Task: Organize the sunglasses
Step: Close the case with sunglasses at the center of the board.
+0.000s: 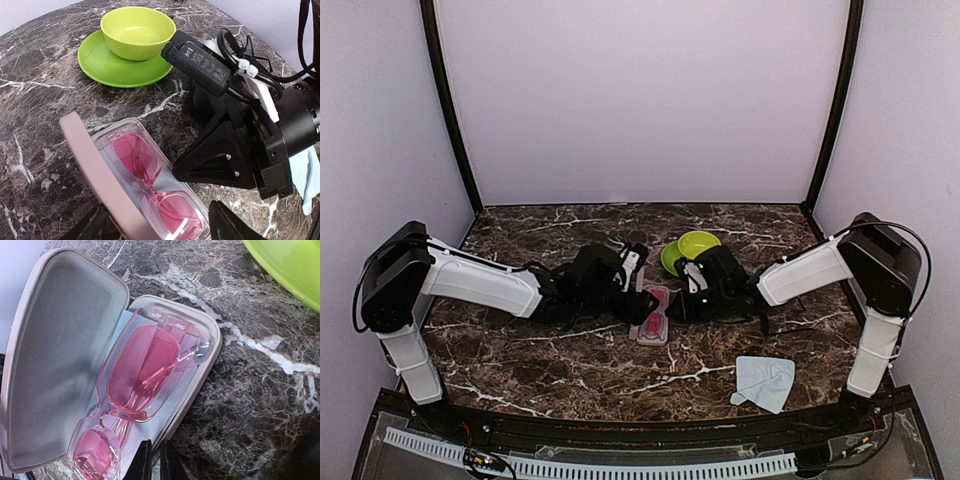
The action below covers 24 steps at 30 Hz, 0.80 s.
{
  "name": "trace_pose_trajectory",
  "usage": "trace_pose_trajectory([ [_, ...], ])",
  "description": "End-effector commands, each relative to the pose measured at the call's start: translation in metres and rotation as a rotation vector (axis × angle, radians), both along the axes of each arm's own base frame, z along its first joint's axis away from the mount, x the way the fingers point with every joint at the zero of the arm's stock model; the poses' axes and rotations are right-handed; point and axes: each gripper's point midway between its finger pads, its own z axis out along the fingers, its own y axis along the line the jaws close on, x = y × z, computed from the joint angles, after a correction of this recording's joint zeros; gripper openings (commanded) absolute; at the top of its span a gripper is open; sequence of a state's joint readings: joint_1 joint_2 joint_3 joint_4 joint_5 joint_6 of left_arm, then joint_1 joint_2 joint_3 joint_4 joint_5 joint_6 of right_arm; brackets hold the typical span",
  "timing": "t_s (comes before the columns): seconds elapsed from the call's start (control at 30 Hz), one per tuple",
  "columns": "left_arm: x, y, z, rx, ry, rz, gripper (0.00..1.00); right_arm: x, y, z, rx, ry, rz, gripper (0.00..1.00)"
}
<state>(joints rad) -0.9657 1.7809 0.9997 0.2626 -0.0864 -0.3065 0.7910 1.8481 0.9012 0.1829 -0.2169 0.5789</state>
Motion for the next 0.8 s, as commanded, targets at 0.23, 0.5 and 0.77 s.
trace_pose_trajectory([
  [0.23,-0.005,-0.014,-0.006,-0.024,0.016,-0.051,0.68,-0.005,0.009,-0.008,0.027,0.013,0.019,0.07],
  [0.5,-0.012,-0.024,-0.016,-0.046,0.047,-0.096,0.69,-0.007,0.010,-0.011,0.033,0.018,0.022,0.07],
  [0.77,-0.018,-0.031,-0.023,-0.070,0.075,-0.129,0.72,-0.009,0.010,-0.014,0.032,0.026,0.023,0.06],
])
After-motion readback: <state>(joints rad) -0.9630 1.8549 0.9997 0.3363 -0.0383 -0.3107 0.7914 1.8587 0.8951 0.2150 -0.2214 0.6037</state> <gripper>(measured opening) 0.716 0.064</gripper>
